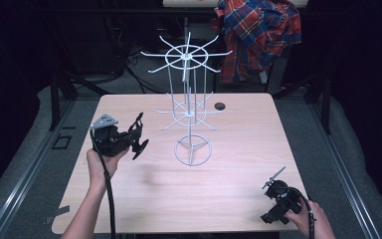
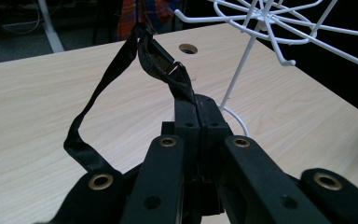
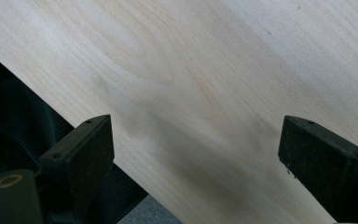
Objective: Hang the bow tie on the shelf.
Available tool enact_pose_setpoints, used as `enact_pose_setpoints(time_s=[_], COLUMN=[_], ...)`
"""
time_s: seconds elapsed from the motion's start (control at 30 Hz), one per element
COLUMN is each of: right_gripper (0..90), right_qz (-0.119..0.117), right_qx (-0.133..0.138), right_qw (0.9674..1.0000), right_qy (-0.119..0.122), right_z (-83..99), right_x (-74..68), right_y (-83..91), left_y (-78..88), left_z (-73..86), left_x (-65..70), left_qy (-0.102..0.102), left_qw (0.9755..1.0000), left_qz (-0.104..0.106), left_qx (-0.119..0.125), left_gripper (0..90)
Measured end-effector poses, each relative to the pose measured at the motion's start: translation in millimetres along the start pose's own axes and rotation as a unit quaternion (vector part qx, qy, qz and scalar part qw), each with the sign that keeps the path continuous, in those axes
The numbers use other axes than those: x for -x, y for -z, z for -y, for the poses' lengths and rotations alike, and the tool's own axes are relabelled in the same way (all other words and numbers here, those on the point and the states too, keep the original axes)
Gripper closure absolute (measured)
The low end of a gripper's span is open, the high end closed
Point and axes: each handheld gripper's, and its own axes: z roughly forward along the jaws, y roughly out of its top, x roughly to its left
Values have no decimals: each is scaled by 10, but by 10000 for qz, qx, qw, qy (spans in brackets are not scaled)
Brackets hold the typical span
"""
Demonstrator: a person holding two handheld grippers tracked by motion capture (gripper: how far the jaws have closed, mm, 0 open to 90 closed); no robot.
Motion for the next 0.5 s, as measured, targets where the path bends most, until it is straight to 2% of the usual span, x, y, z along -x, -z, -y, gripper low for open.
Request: enact_pose_setpoints(time_s=[0.13, 0.2, 0.23, 0.27, 0.37, 0.5], right_gripper=[98, 98, 98, 98, 98, 98], right_qz=[1, -20, 23, -6, -11, -46], right_qx=[93, 105, 179, 54, 32, 141], right_qw=[9999, 9999, 9998, 10000, 10000, 9999], right_qy=[-52, -4, -67, 53, 58, 20], right_z=[17, 19, 26, 14, 9, 11], right_x=[-29, -31, -41, -23, -20, -29], right_y=[14, 25, 15, 26, 21, 18], left_y=[-14, -12, -12, -16, -18, -36], left_z=[-33, -51, -66, -71, -85, -114], left_x=[20, 24, 22, 21, 8, -19], left_qy=[-76, -102, -161, -165, -172, -165], left_qw=[10000, 9999, 9998, 9998, 9997, 9997], left_qz=[34, 83, 125, 137, 163, 172], left_qx=[-37, -59, -54, -30, -42, 13], left_gripper=[889, 889, 889, 889, 889, 889])
